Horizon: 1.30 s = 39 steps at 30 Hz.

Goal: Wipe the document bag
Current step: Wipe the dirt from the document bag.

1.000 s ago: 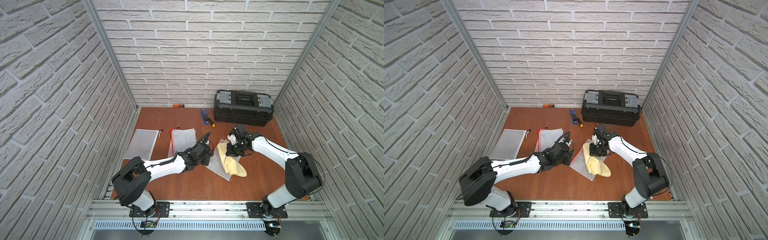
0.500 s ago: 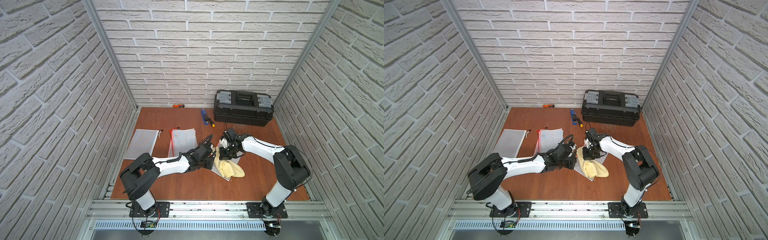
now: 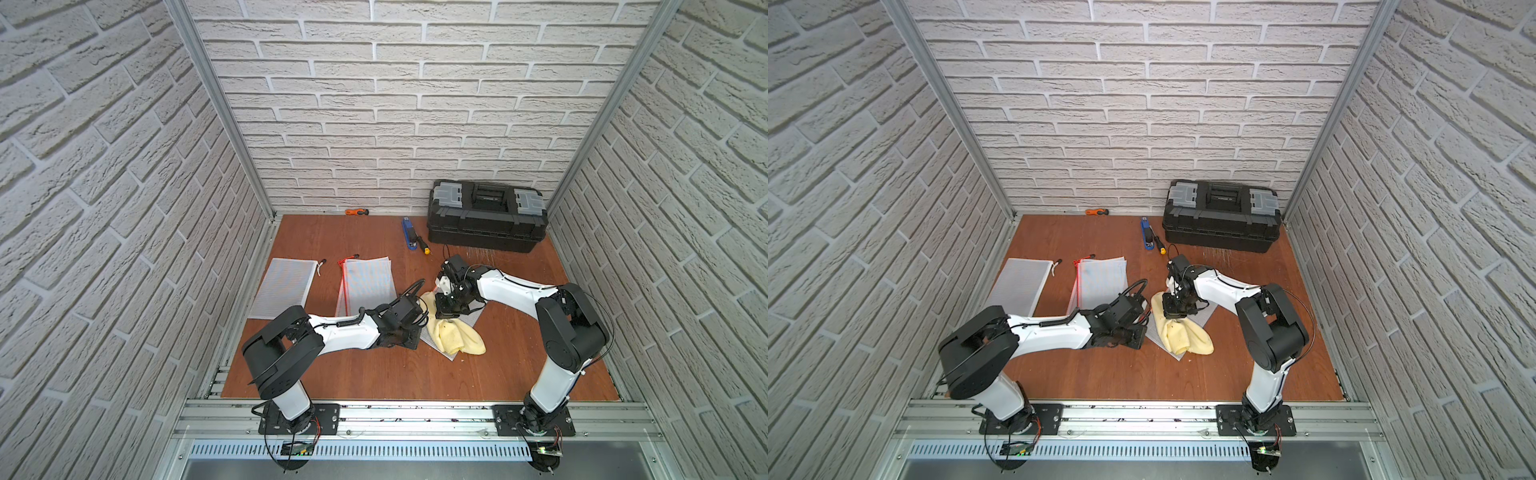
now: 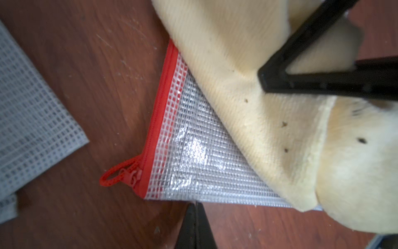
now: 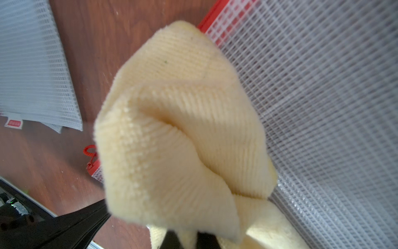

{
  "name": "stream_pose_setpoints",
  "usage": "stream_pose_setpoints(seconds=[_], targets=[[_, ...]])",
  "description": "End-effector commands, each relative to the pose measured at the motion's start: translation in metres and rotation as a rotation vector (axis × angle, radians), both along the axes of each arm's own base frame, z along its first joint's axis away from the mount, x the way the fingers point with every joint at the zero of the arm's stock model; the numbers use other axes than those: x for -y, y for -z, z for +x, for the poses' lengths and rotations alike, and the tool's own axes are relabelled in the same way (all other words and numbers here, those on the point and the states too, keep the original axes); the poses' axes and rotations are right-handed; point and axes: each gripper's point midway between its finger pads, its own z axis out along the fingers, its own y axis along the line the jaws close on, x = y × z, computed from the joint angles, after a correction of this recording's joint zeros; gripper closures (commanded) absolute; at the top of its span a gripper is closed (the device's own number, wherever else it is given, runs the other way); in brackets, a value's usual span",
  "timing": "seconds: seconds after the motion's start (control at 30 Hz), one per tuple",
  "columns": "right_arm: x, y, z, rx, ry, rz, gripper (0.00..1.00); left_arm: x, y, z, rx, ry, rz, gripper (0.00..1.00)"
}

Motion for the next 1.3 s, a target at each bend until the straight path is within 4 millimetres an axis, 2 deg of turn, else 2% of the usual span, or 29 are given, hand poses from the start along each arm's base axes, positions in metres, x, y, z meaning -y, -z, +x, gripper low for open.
stream_pose_setpoints(seconds=[0.0, 0.07, 0.27, 0.43, 0.67, 0.77, 0.83, 0.97, 1.07, 1.17, 1.27], targets=[[-0.002, -0.002, 0.0, 0.001, -0.019, -0.005, 0.98, 0.001, -0.003, 0.007, 0.021, -0.012, 0.009, 1.0], [-0.002, -0.002, -0.002, 0.0, -0.023, -0.005, 0.98, 0.002, -0.005, 0.007, 0.024, -0.009, 0.004, 1.0], [-0.001, 0.007, -0.006, -0.024, -0.028, -0.019, 0.98, 0.001, -0.033, 0.015, 0.096, -0.015, -0.043, 1.0], [-0.004, 0.012, -0.007, -0.037, -0.03, -0.018, 0.98, 0.003, -0.021, 0.021, 0.08, 0.003, 0.007, 1.0], [-0.006, 0.007, -0.006, -0.025, -0.036, -0.018, 0.98, 0.002, 0.005, 0.02, 0.026, 0.007, 0.046, 1.0], [-0.009, 0.001, -0.006, -0.016, -0.039, -0.01, 0.98, 0.001, 0.004, 0.02, 0.024, 0.002, 0.045, 1.0], [-0.017, -0.007, -0.007, 0.0, -0.047, 0.009, 0.98, -0.001, 0.006, 0.019, 0.019, 0.001, 0.052, 1.0], [-0.047, -0.017, -0.01, -0.002, -0.051, 0.106, 0.98, 0.0, 0.013, 0.017, -0.004, 0.0, 0.053, 1.0], [-0.056, -0.004, -0.014, -0.048, -0.044, 0.123, 0.98, 0.0, 0.013, 0.017, -0.005, -0.003, 0.055, 1.0], [-0.055, 0.012, -0.016, -0.077, -0.039, 0.099, 0.98, -0.002, 0.013, 0.017, -0.003, -0.007, 0.06, 1.0], [-0.042, 0.024, -0.013, -0.095, -0.026, 0.024, 0.98, -0.005, 0.014, 0.016, -0.002, -0.016, 0.061, 1.0]])
